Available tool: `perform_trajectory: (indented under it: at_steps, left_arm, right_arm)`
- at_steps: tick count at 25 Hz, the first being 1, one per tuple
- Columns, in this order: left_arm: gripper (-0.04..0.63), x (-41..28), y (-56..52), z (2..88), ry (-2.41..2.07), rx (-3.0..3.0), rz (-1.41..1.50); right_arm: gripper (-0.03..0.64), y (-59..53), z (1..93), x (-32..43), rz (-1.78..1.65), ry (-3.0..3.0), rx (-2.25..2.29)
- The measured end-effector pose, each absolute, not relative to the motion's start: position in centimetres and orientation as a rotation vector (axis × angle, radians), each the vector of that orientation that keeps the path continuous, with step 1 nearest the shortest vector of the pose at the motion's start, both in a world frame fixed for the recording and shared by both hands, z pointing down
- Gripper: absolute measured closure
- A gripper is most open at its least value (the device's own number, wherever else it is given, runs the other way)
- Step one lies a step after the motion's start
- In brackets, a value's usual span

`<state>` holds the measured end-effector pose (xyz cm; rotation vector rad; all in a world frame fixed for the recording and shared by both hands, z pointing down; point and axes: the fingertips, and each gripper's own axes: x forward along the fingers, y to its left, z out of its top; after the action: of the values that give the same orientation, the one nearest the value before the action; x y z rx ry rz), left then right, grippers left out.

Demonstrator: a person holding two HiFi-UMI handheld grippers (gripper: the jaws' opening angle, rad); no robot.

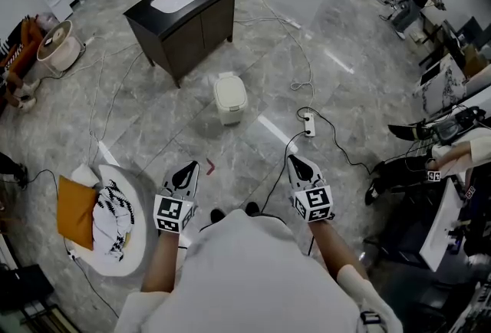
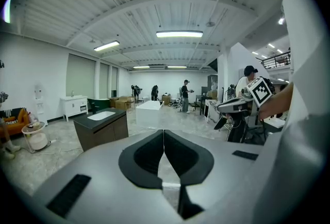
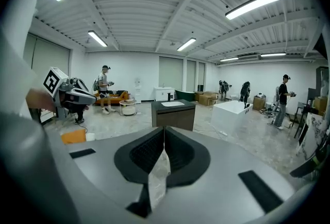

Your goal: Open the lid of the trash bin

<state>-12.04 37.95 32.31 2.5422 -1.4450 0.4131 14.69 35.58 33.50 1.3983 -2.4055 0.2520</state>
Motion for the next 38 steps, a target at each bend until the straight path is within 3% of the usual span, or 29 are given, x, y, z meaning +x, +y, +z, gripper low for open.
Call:
perform_trajectory:
  at_steps: [20, 38]
  left_arm:
    - [0.577, -16.5, 39.0, 34.3, -1.365, 2.551, 0.441]
    - [0.577, -14.2, 30.7, 35.1, -1.374, 2.517, 0.464]
  right_arm:
    - [0.583, 38.6, 34.2, 10.2, 0.281, -2.343, 1.434]
    - [0.583, 29.6, 36.0, 11.9, 0.309, -2.337, 1.374]
